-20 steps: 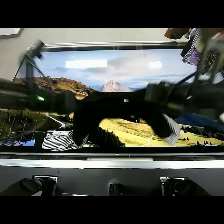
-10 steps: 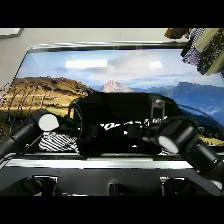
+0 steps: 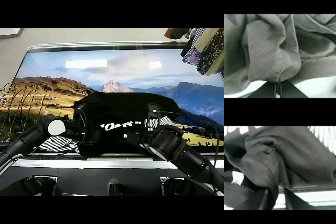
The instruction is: Fold the clothes and pants, and hang the long-sleeved shirts on hangers.
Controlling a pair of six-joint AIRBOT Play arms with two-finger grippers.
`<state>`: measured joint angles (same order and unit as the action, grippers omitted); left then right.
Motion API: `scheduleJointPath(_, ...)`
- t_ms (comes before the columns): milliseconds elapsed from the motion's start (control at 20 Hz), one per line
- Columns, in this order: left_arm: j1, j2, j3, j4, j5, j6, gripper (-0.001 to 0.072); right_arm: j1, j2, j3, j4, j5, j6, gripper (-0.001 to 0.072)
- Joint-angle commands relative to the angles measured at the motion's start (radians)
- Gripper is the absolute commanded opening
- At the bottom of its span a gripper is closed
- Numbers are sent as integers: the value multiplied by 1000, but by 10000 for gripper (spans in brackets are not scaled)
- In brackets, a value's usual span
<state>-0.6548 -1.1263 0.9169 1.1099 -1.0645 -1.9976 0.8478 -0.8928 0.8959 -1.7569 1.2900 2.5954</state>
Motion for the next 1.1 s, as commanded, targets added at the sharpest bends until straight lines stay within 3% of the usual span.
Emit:
scheduleJointPath(0, -1, -1, -2, 0, 4, 0, 28, 3, -51, -3, 2, -28, 9, 332)
scheduleJointPath(300, -1, -1, -2, 0, -1, 1, 28, 3, -182, -2, -12, -180, -32, 305)
scheduleJointPath(350, -1, -1, -2, 0, 0, 1, 28, 3, -195, -2, -22, -179, -32, 265)
scheduleJointPath(450, -1, 0, -2, 0, -1, 1, 28, 3, -205, -2, -48, -159, -32, 35)
scheduleJointPath(700, 2, 19, 35, 9, -74, 19, 28, 3, -170, 148, -176, 67, -75, 29)
scheduleJointPath(1050, 1, 45, 348, 82, -219, -5, 27, 3, -138, 610, -166, 304, -203, 30)
